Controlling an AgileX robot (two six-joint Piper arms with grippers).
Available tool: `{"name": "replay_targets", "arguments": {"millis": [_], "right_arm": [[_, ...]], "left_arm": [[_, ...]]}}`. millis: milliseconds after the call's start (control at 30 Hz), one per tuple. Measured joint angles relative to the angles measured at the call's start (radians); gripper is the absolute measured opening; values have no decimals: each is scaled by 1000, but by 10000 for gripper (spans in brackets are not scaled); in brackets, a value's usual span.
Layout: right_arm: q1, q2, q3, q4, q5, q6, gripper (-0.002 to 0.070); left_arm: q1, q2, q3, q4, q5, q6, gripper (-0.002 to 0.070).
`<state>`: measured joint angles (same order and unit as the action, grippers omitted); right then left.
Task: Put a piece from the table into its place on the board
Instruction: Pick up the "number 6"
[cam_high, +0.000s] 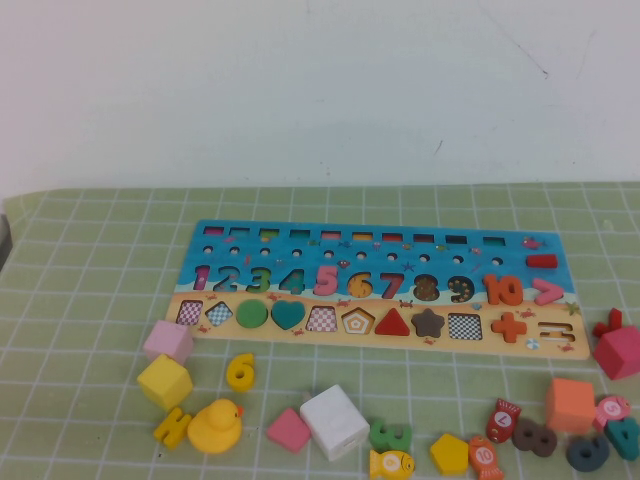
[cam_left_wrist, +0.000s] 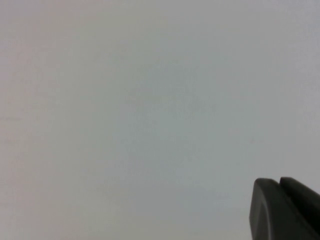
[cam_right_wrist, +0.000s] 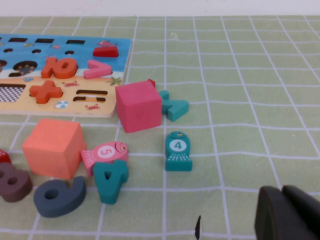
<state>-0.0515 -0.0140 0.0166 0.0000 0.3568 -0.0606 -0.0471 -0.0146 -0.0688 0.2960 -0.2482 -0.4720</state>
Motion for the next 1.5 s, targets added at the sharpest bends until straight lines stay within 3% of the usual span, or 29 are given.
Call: {"name": "replay_targets", "arguments": {"millis": [333,433,600,700,967,1100,1267,1500], "right_arm": [[0,0,0,-5,0,0,-3],[0,0,0,-5,0,0,-3],[0,0,0,-5,0,0,-3],[0,0,0,-5,0,0,-3],[0,0,0,-5,0,0,-3],[0,0,0,-5,0,0,-3],[0,0,0,-5,0,0,-3],[0,0,0,-5,0,0,-3]], "left_arm": [[0,221,-528,-68,825,46,-2],[0,293,-588,-96,949,78,-2],[0,398,-560,-180,1005,102,-2],[0,483,-560,-326,1016,191,-2],[0,831,-600,-859,1012,708,-2],[0,1033,-678,-1012,1014,879,-2],[-31,1228,-824,-1001,1068,918,-2],[-218,1397,-1024,-755,1069,753,-2]]}}
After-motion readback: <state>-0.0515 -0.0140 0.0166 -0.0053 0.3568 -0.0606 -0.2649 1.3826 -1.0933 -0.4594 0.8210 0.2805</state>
